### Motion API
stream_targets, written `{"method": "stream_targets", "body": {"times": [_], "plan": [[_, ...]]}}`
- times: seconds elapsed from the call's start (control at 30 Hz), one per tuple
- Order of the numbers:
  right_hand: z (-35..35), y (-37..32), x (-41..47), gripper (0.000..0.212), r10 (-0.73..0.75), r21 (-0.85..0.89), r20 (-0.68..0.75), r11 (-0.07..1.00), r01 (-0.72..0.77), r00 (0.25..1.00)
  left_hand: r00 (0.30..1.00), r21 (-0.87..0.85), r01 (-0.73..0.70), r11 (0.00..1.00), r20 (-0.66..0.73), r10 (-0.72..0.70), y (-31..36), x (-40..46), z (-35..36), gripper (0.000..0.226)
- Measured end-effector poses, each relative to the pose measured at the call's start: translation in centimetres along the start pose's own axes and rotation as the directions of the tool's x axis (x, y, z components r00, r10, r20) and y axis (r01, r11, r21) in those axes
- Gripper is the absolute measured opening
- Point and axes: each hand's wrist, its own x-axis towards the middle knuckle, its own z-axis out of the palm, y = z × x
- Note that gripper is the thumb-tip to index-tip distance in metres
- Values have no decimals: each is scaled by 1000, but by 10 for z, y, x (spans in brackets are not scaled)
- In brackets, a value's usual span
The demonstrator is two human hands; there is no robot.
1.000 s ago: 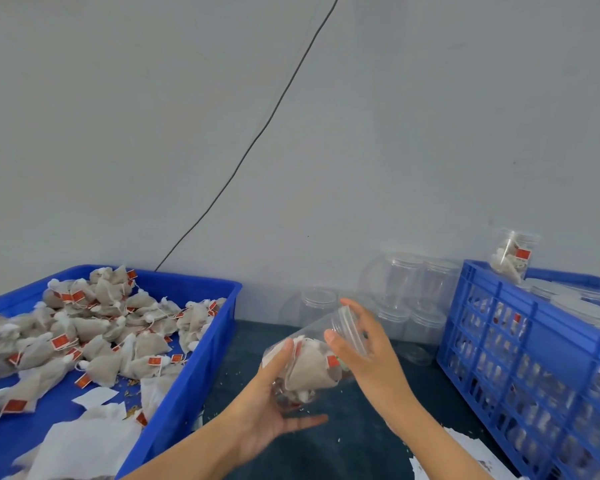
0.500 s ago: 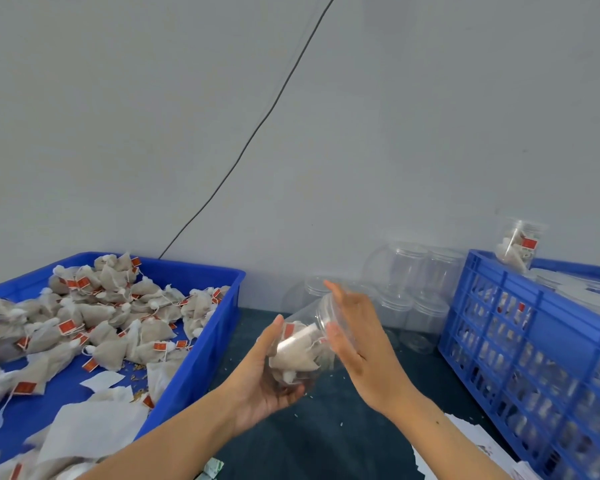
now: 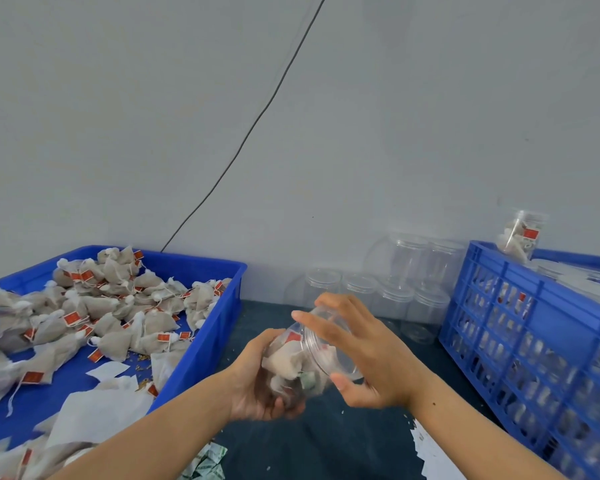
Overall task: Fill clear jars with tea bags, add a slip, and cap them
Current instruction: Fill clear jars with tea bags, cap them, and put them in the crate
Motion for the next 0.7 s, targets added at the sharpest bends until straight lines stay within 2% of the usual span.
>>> {"method": "stream_targets", "body": {"times": [0.07, 0.13, 0.3, 0.37, 0.47, 0.57, 0.7], "plan": [[-1, 2, 2, 70, 19, 41, 25, 999, -20, 1000, 997, -3, 79, 997, 8, -79, 1, 1, -2, 65], [-1, 3, 3, 69, 81, 104, 58, 991, -86, 995, 996, -37, 91, 995, 5, -91, 2, 2, -3, 66], [12, -7, 8, 59, 377, 182, 25, 909, -375, 926, 997, -104, -53, 993, -59, 47, 1, 5, -4, 59], [18, -12, 9, 57, 432, 222, -6, 880, -420, 902, 994, -104, -80, 991, -80, 71, 1, 6, -6, 62], [16, -15, 10, 51, 430, 277, -66, 875, -398, 900, 1000, -57, -5, 998, 19, 6, 2, 5, -6, 65], [7, -13, 13, 42, 323, 291, -130, 916, -275, 937, 977, -35, 123, 992, 178, -114, 2, 3, -4, 67], [-1, -10, 14, 41, 237, 268, -59, 939, -213, 970, 961, 15, 135, 991, 243, -134, 1, 0, -2, 64]]}}
